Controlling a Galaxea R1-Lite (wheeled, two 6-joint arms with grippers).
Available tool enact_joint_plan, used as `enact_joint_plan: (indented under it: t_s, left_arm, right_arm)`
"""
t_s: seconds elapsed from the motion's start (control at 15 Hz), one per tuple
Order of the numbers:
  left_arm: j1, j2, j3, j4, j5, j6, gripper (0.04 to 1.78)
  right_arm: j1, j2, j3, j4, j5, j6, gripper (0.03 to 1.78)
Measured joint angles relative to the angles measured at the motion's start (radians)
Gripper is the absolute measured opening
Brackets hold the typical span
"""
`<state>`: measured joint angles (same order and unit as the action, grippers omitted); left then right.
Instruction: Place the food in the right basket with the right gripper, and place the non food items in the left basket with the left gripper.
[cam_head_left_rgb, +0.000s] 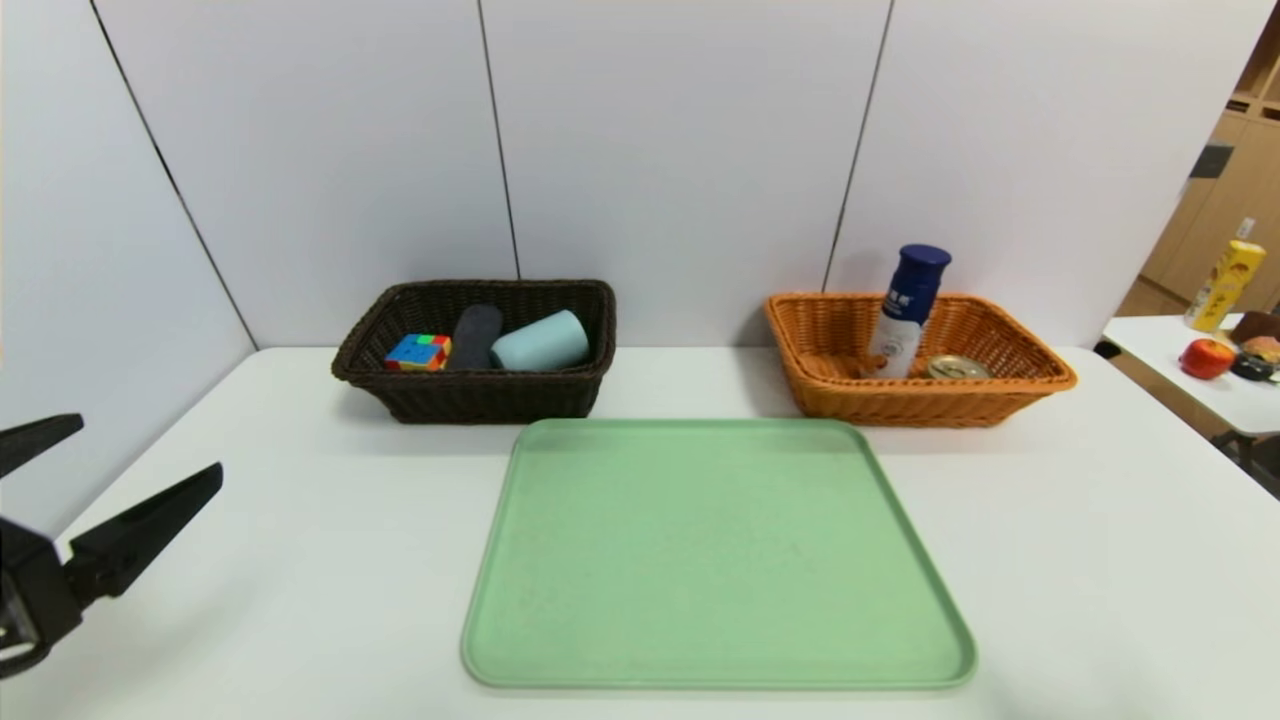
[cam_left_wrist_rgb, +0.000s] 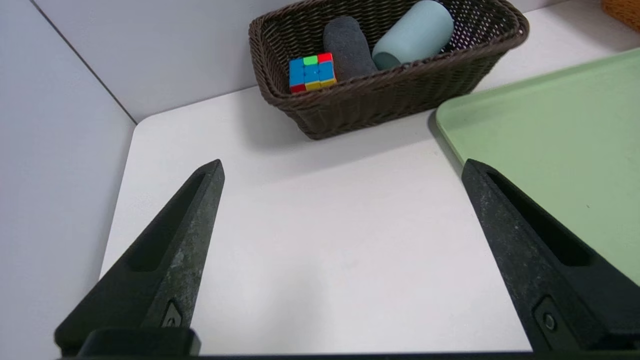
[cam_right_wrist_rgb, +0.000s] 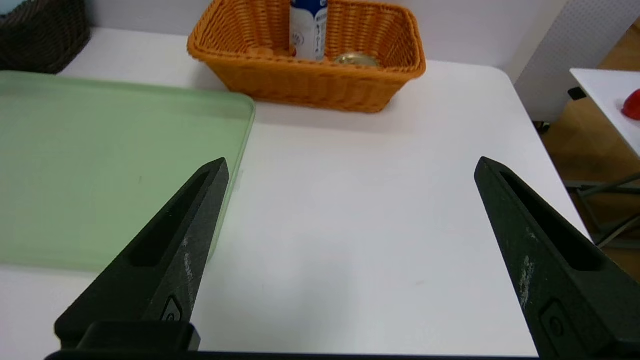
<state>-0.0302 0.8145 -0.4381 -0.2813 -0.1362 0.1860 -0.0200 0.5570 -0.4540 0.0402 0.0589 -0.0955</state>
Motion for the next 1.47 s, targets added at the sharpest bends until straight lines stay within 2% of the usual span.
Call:
enact_joint_plan:
  t_s: [0.13,0.33,0.47,0.73,0.87,1.0,1.13,1.27,1.47]
  left_arm:
    - [0.004,-0.126,0.050,0.061,0.000,-0.003,1.68]
    - [0.016,-0.306,0.107,0.204,-0.002,-0.007,1.69]
    - [0.023,-0.406,0.143,0.253,-0.004,-0.007,1.69]
    - [0.027,-0.603,0.179,0.372,0.007,-0.006,1.69]
    - [0.027,-0.692,0.202,0.395,0.032,-0.002,1.69]
    - [0.027,-0.759,0.224,0.417,0.074,-0.004,1.69]
    - [0.026,-0.792,0.241,0.414,0.088,-0.004,1.69]
    - [0.026,-0.807,0.272,0.412,0.087,0.000,1.69]
    - [0.026,-0.814,0.323,0.378,0.088,0.000,1.69]
  right_arm:
    - [0.000,-0.081,-0.002,0.099,0.026,-0.001,1.70]
    - [0.001,-0.146,0.005,0.126,0.036,-0.003,1.70]
    - [0.003,-0.175,0.010,0.140,0.044,-0.004,1.70]
    - [0.012,-0.273,0.023,0.254,0.101,-0.029,1.70]
    - [0.013,-0.343,0.037,0.303,0.101,-0.049,1.70]
    - [0.014,-0.415,0.044,0.355,0.083,-0.055,1.70]
    - [0.015,-0.478,0.067,0.356,0.060,-0.057,1.70]
    - [0.015,-0.523,0.107,0.306,0.033,-0.056,1.70]
    - [0.016,-0.550,0.192,0.203,-0.059,-0.055,1.70]
